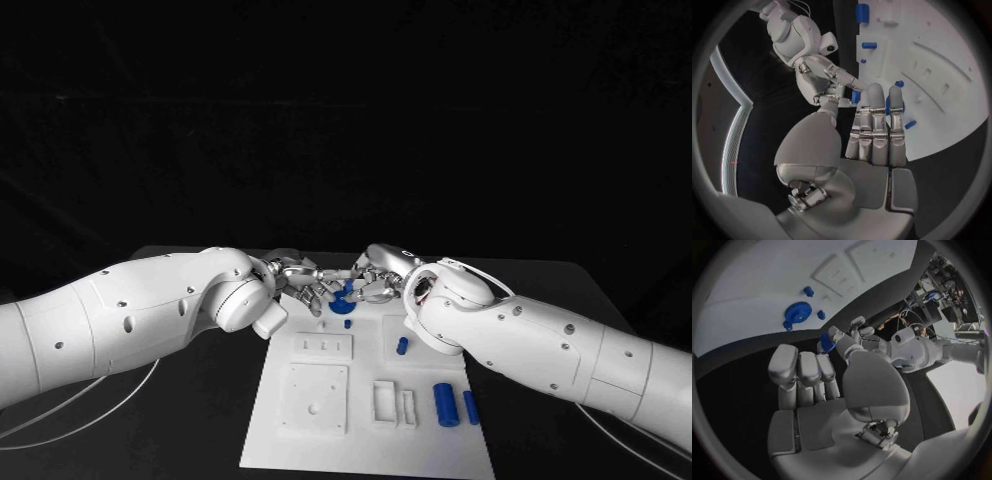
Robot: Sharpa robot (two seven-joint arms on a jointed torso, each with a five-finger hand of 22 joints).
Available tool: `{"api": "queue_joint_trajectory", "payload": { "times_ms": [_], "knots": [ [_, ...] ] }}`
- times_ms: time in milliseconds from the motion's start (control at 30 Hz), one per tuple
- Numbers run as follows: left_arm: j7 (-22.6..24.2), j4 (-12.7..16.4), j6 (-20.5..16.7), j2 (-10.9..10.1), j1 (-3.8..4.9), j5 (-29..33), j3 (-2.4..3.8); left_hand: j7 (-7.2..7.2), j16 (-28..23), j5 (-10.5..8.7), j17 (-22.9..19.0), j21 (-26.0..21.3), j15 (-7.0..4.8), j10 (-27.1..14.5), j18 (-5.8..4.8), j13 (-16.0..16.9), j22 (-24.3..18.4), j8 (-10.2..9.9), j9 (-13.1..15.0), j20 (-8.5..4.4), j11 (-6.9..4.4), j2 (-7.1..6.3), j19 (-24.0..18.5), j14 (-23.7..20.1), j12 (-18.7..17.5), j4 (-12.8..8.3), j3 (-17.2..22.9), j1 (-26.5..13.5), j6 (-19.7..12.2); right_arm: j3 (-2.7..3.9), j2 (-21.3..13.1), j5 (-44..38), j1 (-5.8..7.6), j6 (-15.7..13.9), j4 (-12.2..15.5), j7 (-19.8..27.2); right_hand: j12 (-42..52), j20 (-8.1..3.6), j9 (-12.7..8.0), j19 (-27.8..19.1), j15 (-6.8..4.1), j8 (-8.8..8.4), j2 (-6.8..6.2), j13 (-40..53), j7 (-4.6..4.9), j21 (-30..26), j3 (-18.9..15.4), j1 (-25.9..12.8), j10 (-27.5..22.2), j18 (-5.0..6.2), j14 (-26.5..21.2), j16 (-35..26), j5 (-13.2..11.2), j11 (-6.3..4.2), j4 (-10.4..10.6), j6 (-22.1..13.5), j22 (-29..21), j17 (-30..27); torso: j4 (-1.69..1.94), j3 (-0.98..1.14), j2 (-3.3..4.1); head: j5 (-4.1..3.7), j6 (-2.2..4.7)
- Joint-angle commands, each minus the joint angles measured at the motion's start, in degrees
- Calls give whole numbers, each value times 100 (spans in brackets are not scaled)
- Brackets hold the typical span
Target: Assemble the parts on the task board
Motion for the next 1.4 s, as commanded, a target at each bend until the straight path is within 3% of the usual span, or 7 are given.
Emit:
{"api": "queue_joint_trajectory", "payload": {
  "times_ms": [33, 400, 833, 1033, 1133, 1233, 1400],
  "knots": [
    [-146, 6, 16, 36, 20, -151, 3, -7, 18, -24, -12, -20, 32, -7, 3, 0, 8, -32, -6, 7, 47, -68, 46, 11, -26, 39, -10, 4, -35, -8, 16, -109, 5, 106, 50, -84, -17, -43, 6, 204, -43, 14, -11, -6, -109, -24, 12, 14, -16, -11, 1, -20, 21, -40, 6, 323, 711, 1, 8, 4, 5, -6, -9],
    [-361, 16, 53, 53, 19, -343, 3, -24, 44, -22, -17, -14, 25, 11, 2, 2, 19, -26, -2, 2, 36, -60, 50, 16, -23, 31, -6, 33, 26, -23, 21, -111, 6, 116, 155, -100, -10, -47, 6, 207, -46, 14, -6, -1, -112, -38, -11, 15, -9, -12, -1, -29, 31, -43, 23, 326, 710, -5, 6, -1, 10, -7, -41],
    [-482, 16, 191, 85, 18, -399, 2, -53, 122, -7, 7, 6, 4, 63, -9, 1, 44, -27, -1, -20, 11, 40, 63, 23, -23, -98, -36, 90, 116, -25, 54, -115, 6, 181, 181, -99, -10, -47, 6, 208, -46, 14, -4, -1, -113, -38, -14, 15, -8, -13, -1, -31, 30, -43, 26, 326, 710, -6, 0, -5, 1, -14, -82],
    [-512, 15, 239, 91, 18, -388, 1, -57, 144, 77, 3, 10, 0, 61, -13, -6, 63, -30, -4, -24, 5, 263, 55, 10, -26, -280, -113, 179, 127, -25, 59, -125, 8, 214, 174, -103, -10, -47, 6, 210, -47, 13, 4, -1, -114, -39, -22, 16, -7, -14, -1, -35, 27, -45, 33, 327, 711, -9, 5, -9, 3, -18, -76],
    [-530, 9, 268, 92, 18, -367, 1, -61, 145, 309, -1, 8, -3, 56, -12, -11, 66, -30, -5, -26, -1, 346, 53, 10, -26, -371, -127, 259, 117, -26, 62, -129, 9, 201, 177, -103, -9, -48, 6, 210, -47, 13, 5, 0, -114, -46, -27, 17, -8, -14, 0, -35, 37, -44, 30, 327, 710, -9, 2, -11, 3, -8, -74],
    [-541, 3, 270, 97, 18, -351, 1, -71, 157, 328, -1, 5, -6, 59, -15, -13, 76, -27, -3, -28, -6, 438, 51, 9, -26, -446, -232, 264, 136, -26, 65, -139, 9, 206, 177, -106, -9, -49, 6, 210, -48, 14, 5, 1, -114, -49, -29, 18, -8, -14, 0, -35, 42, -44, 28, 327, 709, -9, 1, -10, 1, -22, -86],
    [-556, -2, 250, 106, 17, -331, 1, -71, 159, 342, -2, 6, -7, 58, -17, -14, 79, -31, -5, -30, -7, 477, 51, 8, -26, -451, -229, 276, 133, -30, 68, -154, 9, 242, 190, -110, -9, -49, 7, 210, -48, 15, 5, 2, -117, -57, -34, 15, -8, -13, 0, -36, 46, -45, 30, 335, 708, -9, -5, -7, 3, -13, -75]
  ]
}}
